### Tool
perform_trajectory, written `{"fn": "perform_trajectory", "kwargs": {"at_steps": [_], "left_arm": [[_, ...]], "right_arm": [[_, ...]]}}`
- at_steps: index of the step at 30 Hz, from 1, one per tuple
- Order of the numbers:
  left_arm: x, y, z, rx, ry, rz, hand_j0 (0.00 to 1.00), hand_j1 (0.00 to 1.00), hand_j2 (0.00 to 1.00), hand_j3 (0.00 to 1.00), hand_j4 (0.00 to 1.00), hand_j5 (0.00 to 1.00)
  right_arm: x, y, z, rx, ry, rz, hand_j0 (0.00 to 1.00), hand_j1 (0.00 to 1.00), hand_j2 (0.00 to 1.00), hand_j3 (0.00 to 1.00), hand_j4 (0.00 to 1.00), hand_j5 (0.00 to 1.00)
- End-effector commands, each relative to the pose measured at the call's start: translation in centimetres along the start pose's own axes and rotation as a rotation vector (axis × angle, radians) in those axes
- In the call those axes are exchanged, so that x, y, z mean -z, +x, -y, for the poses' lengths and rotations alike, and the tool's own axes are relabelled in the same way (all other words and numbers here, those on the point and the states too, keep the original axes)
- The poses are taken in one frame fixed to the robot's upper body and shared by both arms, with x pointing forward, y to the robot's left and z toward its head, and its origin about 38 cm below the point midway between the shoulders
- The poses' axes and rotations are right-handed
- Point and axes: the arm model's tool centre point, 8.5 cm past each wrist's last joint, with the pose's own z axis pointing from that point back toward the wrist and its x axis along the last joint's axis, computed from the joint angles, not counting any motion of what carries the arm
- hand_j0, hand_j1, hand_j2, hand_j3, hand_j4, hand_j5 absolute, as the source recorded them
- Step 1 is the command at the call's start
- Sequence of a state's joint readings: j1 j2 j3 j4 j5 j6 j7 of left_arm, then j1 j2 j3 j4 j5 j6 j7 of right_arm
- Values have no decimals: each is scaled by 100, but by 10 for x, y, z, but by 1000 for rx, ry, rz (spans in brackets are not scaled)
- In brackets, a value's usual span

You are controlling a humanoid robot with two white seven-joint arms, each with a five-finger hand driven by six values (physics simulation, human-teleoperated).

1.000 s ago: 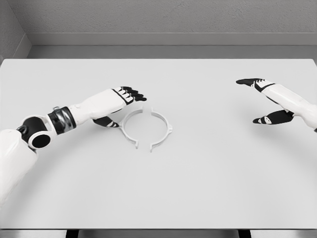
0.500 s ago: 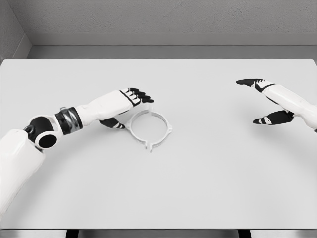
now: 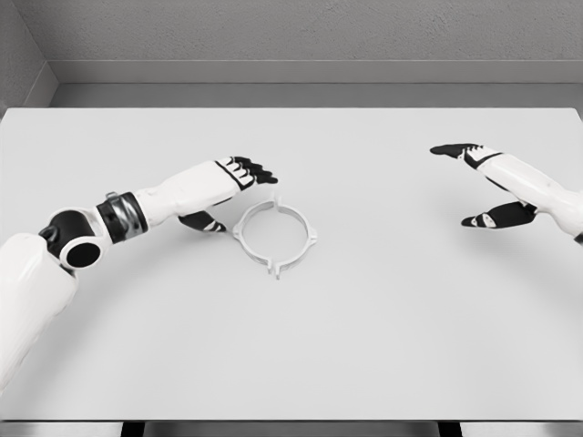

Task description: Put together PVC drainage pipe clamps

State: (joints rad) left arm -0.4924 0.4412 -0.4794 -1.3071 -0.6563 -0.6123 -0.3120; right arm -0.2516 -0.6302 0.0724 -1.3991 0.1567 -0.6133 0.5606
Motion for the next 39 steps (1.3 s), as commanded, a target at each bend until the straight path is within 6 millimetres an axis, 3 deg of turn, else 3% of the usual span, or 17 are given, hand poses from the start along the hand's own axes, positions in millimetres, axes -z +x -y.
{"fn": "perform_trajectory", "kwargs": {"at_steps": [1,5,10,21,23,27,32,37,39], "left_arm": [[0,-3,4,-17,-3,-8,100,100,100,100,100,100],[2,-2,3,-17,-2,-6,100,100,100,100,100,100],[1,-3,4,-18,-3,-7,100,100,100,100,100,100],[6,-1,3,-25,4,-3,100,100,100,100,100,100],[7,-3,7,-34,-2,-7,100,100,100,100,100,100],[8,-3,5,-34,1,-8,100,100,100,100,100,100],[8,-4,4,-33,3,-8,100,100,100,100,100,100],[1,-12,-6,-13,10,-26,100,100,100,100,100,100],[-15,-24,-12,10,-4,-57,100,100,100,100,100,100]], "right_arm": [[10,7,-7,21,-11,30,100,100,100,100,100,100],[57,34,-31,64,7,144,100,100,100,100,100,100],[94,56,-50,72,33,207,100,100,100,100,100,100],[95,52,-55,101,22,199,100,100,100,100,100,100],[106,62,-70,150,-5,224,100,100,100,100,100,100],[115,61,-89,219,-10,219,100,100,100,100,100,100],[112,53,-93,239,-12,195,100,100,100,100,100,100],[108,46,-91,246,-28,174,100,100,100,100,100,100],[107,39,-96,261,-19,154,100,100,100,100,100,100]]}}
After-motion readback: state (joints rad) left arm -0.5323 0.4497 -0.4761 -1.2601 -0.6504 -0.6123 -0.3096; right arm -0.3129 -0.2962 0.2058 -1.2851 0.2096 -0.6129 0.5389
